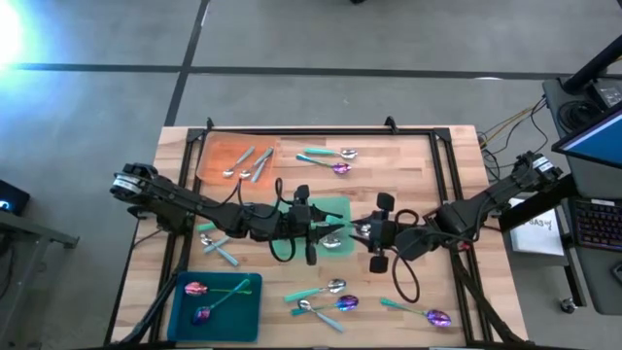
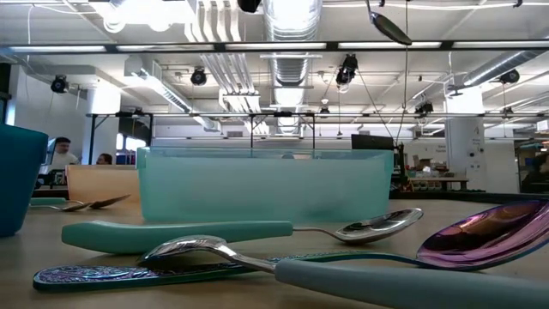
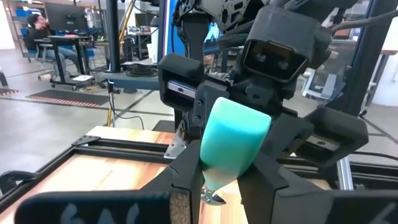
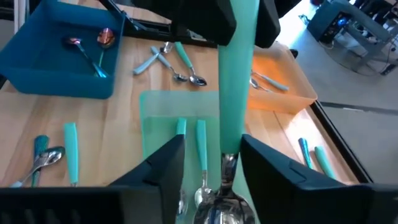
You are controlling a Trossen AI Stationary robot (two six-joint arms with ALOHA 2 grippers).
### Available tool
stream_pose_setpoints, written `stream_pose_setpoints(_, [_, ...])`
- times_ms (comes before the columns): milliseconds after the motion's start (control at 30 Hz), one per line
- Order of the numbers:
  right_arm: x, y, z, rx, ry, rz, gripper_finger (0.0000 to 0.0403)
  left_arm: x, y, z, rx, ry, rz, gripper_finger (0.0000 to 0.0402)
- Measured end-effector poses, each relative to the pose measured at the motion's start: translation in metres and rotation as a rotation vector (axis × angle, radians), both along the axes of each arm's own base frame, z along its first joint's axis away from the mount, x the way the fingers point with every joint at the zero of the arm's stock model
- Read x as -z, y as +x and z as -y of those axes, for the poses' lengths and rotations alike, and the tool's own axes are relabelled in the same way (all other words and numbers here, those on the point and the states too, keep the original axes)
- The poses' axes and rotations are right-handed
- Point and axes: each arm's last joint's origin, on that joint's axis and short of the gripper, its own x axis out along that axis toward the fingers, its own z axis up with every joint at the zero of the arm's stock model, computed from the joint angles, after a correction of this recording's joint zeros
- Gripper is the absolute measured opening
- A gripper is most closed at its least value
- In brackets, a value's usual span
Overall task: Sort silverware by color (type)
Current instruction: Put the green spoon into the green bin
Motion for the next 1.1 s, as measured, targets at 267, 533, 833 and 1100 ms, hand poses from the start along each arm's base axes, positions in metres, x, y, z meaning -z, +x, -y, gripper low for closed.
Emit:
stream_pose_setpoints(267, [0.002, -0.004, 0.004, 0.059, -0.014, -0.022, 0.0203, 0.002, -0.002, 0.0, 0.0, 0.008, -0.039, 0.0059])
stream_pose_setpoints(533, [-0.003, -0.013, 0.009, 0.079, -0.021, -0.032, 0.0215, 0.007, -0.003, -0.001, 0.0, 0.025, -0.1, 0.0059])
stream_pose_setpoints(833, [0.009, -0.03, 0.019, 0.203, 0.028, -0.168, 0.0215, 0.009, -0.013, -0.006, -0.024, 0.061, -0.228, 0.0059])
stream_pose_setpoints(1100, [0.019, -0.045, 0.026, 0.361, 0.099, -0.263, 0.0215, 0.015, -0.034, -0.022, -0.135, -0.008, -0.443, 0.0059])
